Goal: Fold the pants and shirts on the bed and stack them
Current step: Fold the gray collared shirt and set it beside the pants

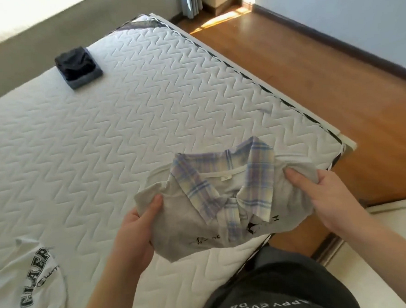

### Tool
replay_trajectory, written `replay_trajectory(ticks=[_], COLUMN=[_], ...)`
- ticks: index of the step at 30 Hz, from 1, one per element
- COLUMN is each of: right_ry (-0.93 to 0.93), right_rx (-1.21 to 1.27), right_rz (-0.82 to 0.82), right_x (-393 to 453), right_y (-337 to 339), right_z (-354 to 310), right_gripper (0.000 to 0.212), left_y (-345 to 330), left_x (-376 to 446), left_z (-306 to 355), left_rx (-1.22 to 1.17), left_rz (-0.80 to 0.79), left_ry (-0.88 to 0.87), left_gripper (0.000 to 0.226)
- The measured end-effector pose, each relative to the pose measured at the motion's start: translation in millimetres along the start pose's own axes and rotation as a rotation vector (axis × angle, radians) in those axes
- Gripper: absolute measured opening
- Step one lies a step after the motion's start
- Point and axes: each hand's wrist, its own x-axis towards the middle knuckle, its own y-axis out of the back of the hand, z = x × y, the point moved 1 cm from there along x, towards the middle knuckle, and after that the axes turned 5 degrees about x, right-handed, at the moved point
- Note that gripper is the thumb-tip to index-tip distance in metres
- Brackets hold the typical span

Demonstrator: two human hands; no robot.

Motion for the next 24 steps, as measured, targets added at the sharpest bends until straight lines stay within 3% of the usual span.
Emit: replay_trajectory(ticks=[9, 12, 24], right_ry=[0.108, 0.134, 0.172], right_rx=[0.026, -0.004, 0.019], right_rz=[0.2, 0.269, 0.372], right_x=[-64.3, -69.3, -43.8], right_y=[45.1, 54.2, 112.8], right_z=[-1.5, -2.8, -9.9], right_gripper=[0.022, 0.029, 0.023], left_y=[-65.2, -89.3, -174.2], left_x=[-13.2, -14.1, 18.8], left_z=[1.7, -1.3, 10.2], left_rx=[0.108, 0.136, 0.207], left_rz=[-0.268, -0.318, -0.383], left_ry=[0.004, -0.004, 0.031], left_gripper=[0.033, 0.035, 0.031])
